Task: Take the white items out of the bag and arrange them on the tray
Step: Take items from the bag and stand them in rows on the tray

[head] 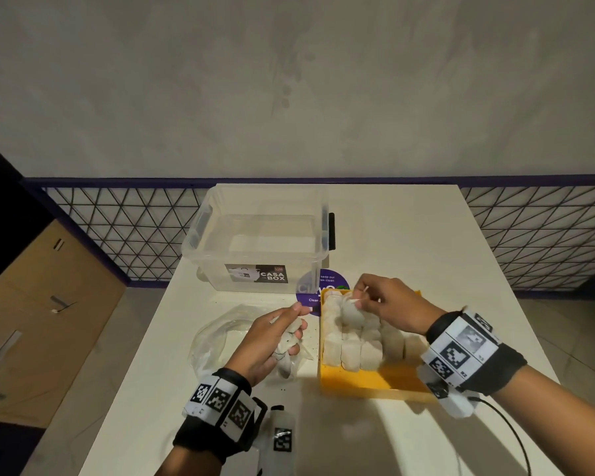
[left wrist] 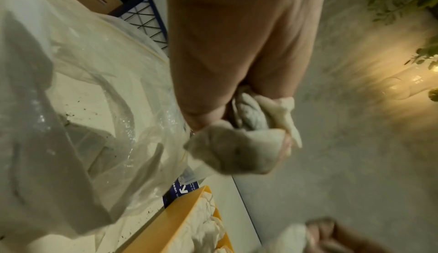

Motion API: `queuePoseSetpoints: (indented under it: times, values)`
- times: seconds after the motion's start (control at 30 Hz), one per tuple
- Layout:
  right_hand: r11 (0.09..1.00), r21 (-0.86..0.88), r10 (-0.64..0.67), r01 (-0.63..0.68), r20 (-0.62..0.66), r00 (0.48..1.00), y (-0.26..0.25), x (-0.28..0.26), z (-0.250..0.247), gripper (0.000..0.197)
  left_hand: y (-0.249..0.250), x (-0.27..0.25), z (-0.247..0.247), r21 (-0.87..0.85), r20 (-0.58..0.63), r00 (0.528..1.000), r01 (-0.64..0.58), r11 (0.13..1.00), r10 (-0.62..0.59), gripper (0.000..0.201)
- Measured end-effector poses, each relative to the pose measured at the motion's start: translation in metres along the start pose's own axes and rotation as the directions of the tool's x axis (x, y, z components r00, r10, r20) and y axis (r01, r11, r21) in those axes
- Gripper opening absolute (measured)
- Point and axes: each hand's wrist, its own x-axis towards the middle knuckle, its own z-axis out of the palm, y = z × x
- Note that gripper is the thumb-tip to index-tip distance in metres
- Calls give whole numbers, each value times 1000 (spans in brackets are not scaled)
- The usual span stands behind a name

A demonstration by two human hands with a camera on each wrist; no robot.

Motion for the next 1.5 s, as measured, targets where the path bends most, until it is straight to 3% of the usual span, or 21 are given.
queuePoseSetpoints:
  times: [0.23, 0.37, 0.5, 0.6, 0.8, 0.9, 1.0, 1.1, 1.17, 1.33, 1.5]
  values:
    - [962, -185, 227, -201, 133, 965, 60, -20, 14, 13, -1, 2, -1, -165, 44, 984, 175, 971, -170, 23]
    - [948, -219, 270, -230, 175, 947, 75, -19, 31, 17, -2, 3, -1, -186, 73, 981, 189, 964, -179, 28]
    - [903, -350, 310, -250, 128, 942, 80, -15, 40, 18, -1, 2, -2, -167, 102, 983, 166, 972, -150, 26]
    - [841, -495, 291, -217, 75, 954, 81, -15, 44, 22, 0, -1, -2, -156, 108, 985, 149, 976, -133, 25]
    - [751, -654, 129, -89, 13, 992, 69, -17, 39, 24, -3, 1, -4, -173, 60, 990, 135, 976, -126, 21]
    - [800, -600, 11, -34, -42, 999, 49, -13, 32, 22, -3, 1, -1, -144, 62, 994, 97, 985, -89, 16]
    - [924, -369, -152, 96, -126, 980, 18, -7, 29, 15, -2, 1, 3, -131, 78, 995, 68, 989, -58, 18]
    - [967, -96, -240, 235, -47, 970, -18, 3, 31, 17, -1, 2, 5, -113, 73, 995, 70, 991, -62, 20]
    - [958, -10, -288, 288, -25, 957, -38, 10, 35, 21, -2, 4, 6, -59, 52, 996, 69, 996, -66, 28]
    - [957, -98, -262, 271, 95, 960, -62, 27, 45, 25, 0, 3, 10, 172, 90, 996, -1, 985, -15, 22]
    - [977, -66, -192, 202, 139, 972, -65, 33, 46, 25, -3, 6, 6, 178, 15, 1000, 21, 984, -24, 36]
